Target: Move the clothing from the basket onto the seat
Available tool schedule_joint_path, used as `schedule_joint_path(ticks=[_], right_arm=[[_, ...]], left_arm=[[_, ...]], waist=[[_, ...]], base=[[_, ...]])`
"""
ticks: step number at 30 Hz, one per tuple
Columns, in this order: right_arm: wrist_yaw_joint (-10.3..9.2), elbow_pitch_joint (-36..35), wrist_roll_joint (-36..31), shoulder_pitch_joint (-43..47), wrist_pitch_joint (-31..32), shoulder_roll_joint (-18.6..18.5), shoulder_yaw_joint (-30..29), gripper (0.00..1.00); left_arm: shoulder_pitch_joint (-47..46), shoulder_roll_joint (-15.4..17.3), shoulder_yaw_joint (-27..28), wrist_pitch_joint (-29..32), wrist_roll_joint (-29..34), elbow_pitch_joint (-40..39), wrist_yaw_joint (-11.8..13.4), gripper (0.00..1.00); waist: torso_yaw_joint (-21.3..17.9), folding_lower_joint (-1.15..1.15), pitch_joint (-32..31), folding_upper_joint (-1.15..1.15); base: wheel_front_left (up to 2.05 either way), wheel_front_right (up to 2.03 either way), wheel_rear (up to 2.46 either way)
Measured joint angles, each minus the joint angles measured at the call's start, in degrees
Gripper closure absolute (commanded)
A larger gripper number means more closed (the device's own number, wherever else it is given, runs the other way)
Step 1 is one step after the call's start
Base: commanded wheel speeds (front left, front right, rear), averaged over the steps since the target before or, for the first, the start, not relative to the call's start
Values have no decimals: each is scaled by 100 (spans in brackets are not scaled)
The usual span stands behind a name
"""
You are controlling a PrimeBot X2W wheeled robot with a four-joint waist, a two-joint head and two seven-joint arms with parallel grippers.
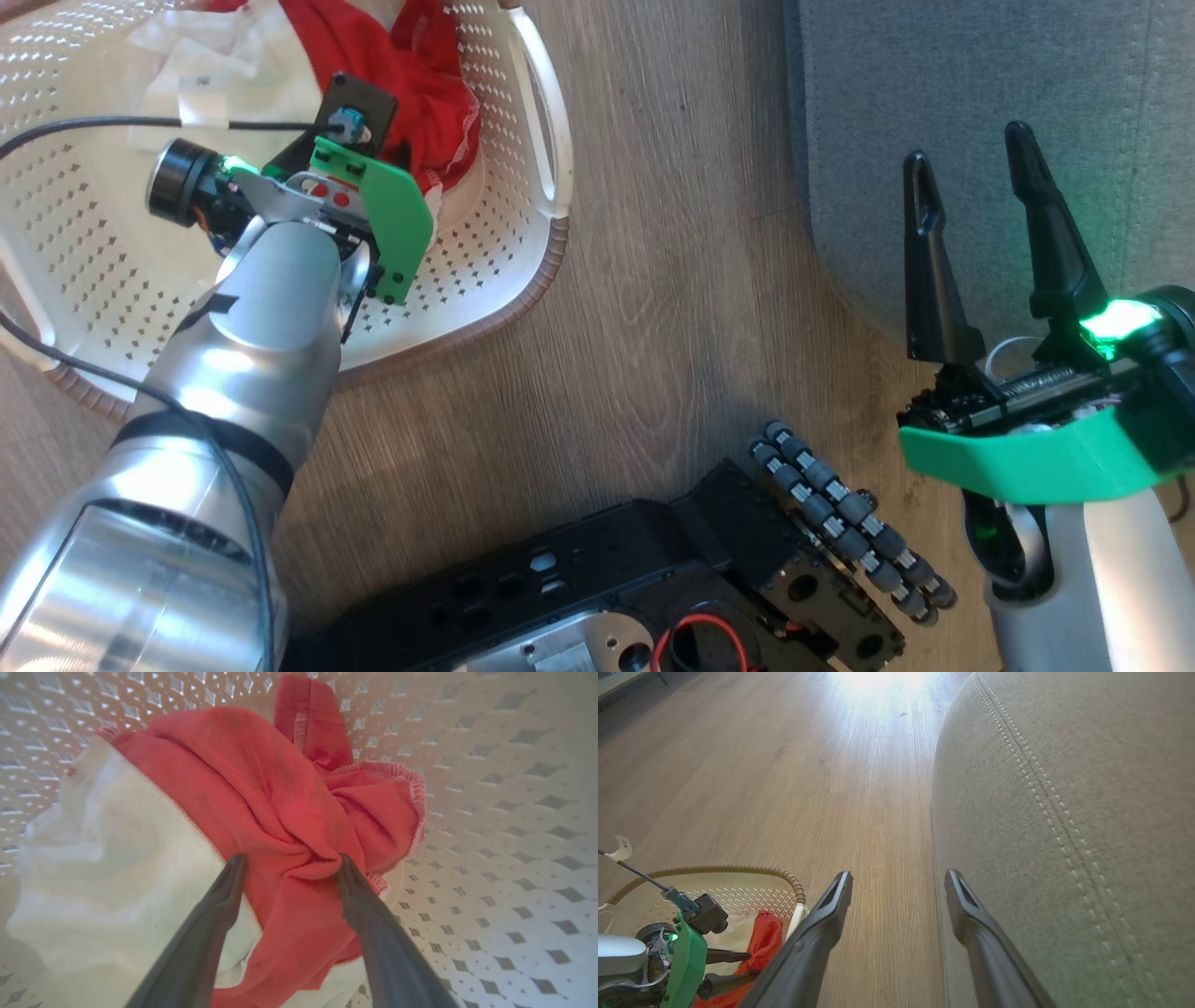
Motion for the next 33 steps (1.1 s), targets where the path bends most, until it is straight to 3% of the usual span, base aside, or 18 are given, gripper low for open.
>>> schedule_joint_path(ticks=[5,6,7,8,22,33], right_arm=[[0,-159,32,40,0,12,-20,0],[0,-177,31,43,0,14,-33,0],[0,-201,30,52,0,15,-47,0],[0,-224,29,65,0,18,-65,0],[0,-123,29,81,0,27,-124,0],[0,3,131,-537,0,27,-59,0]], left_arm=[[-90,0,-32,185,-233,11,140,0],[-98,0,-64,229,-254,14,182,48],[-108,0,-108,268,-254,23,183,67],[-115,-1,-140,275,-256,31,186,100],[-138,130,-143,308,-445,104,235,100],[144,332,-105,-176,-602,114,233,100]], waist=[[-13,0,39,0],[-5,0,47,0],[9,0,54,0],[28,0,62,0],[104,0,51,0],[-18,0,-304,0]], base=[[0,0,0],[0,0,0],[0,0,0],[0,0,0],[0,0,0],[0,0,0]])
